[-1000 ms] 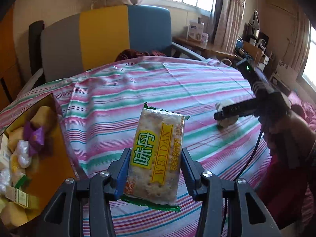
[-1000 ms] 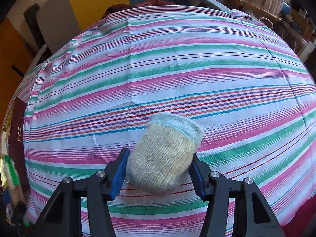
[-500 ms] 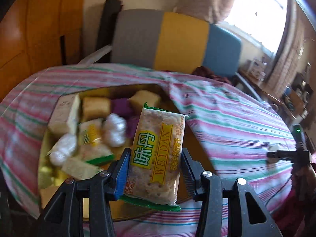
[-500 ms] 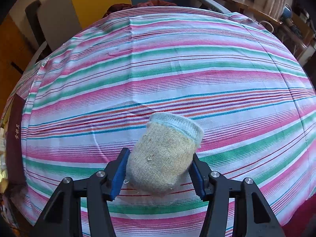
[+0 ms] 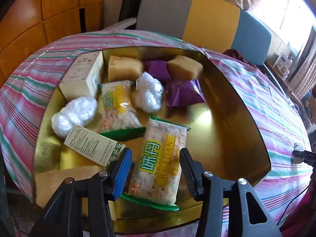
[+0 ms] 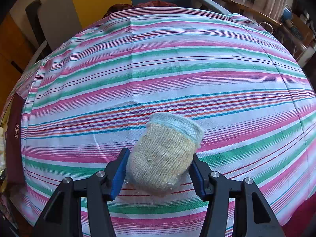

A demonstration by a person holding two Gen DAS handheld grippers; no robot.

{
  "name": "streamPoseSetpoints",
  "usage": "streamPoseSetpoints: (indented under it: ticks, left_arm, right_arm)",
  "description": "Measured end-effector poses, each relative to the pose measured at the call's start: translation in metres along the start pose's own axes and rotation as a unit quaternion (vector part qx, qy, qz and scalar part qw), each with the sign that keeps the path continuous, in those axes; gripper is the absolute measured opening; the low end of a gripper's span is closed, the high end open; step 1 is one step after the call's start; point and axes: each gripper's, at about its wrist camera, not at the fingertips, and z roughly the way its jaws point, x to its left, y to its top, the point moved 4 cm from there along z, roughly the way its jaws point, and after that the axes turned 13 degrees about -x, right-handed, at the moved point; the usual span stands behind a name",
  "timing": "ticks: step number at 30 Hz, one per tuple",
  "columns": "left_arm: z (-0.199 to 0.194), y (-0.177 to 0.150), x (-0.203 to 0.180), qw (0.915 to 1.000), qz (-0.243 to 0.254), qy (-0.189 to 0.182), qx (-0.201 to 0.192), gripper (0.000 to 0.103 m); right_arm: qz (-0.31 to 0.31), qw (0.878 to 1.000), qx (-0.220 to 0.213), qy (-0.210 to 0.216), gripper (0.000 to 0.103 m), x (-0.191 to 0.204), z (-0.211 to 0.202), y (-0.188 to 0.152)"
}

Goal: Organize objects
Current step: 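Carry the WEIDAN pack into the gold tray and open the left gripper, then carry the beige sock into the gold tray and open the right gripper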

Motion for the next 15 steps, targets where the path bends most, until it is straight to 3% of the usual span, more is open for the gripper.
streamPoseSetpoints:
  ticks: [9,15]
  left_arm:
    - [-0.03,0.012,0.012,0.9992,-0.001,0.007,-0.041,0.051]
    - [-0.048,0.016,0.029,0.9981,-0.013,0.014,-0.059,0.051]
  right_arm:
    - [-0.012,1.0,-0.012,-0.01,0.058,0.003,-0.007,0.001]
    - [-0.036,0.996,-0.062,0.061,0.058,0.051,-0.045,0.007]
